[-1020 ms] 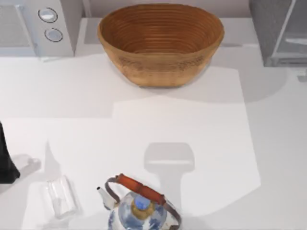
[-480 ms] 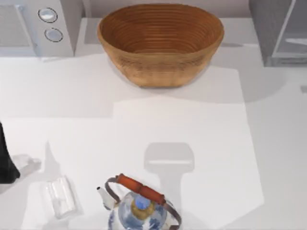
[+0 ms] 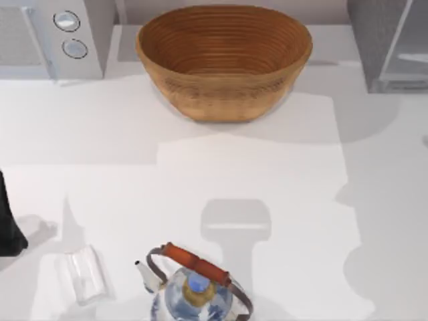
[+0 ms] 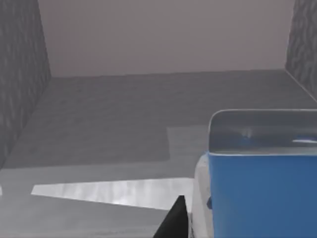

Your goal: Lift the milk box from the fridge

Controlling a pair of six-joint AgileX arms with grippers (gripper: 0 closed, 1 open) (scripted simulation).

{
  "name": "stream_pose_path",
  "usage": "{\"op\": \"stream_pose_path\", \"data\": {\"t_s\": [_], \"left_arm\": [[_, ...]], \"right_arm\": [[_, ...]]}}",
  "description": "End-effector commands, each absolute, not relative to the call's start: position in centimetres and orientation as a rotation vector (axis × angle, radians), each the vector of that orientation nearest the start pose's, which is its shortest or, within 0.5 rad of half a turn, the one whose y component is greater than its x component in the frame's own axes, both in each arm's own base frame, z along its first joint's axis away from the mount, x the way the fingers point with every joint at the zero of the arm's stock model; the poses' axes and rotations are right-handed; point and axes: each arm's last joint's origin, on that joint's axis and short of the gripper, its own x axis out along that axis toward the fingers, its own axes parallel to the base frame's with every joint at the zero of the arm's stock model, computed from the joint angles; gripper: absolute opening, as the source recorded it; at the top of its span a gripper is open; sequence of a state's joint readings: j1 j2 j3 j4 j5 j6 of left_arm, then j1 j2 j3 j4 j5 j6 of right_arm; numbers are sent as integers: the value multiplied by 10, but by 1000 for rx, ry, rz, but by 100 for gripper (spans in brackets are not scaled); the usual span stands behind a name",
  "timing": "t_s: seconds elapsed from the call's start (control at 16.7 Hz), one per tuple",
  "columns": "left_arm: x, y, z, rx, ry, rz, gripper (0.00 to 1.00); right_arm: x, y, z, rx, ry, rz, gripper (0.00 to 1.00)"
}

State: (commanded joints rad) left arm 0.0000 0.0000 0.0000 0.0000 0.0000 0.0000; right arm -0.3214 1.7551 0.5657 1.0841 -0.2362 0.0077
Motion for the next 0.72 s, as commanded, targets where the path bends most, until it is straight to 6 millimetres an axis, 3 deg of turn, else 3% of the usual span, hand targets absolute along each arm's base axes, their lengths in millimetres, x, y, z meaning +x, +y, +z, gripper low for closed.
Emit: {"op": "stream_pose_path", "data": {"t_s": [0.42,0.6,0.72], "left_arm": [[106,-1,160,0,0,0,100],[106,-1,160,0,0,0,100],[106,-1,160,0,0,0,100]], "right_arm": [[202,-59,218,-17,-34,-183,0],[157,-36,231,-29,-120,-166,0],[134,-24,226,-27,-144,-126,0]]}}
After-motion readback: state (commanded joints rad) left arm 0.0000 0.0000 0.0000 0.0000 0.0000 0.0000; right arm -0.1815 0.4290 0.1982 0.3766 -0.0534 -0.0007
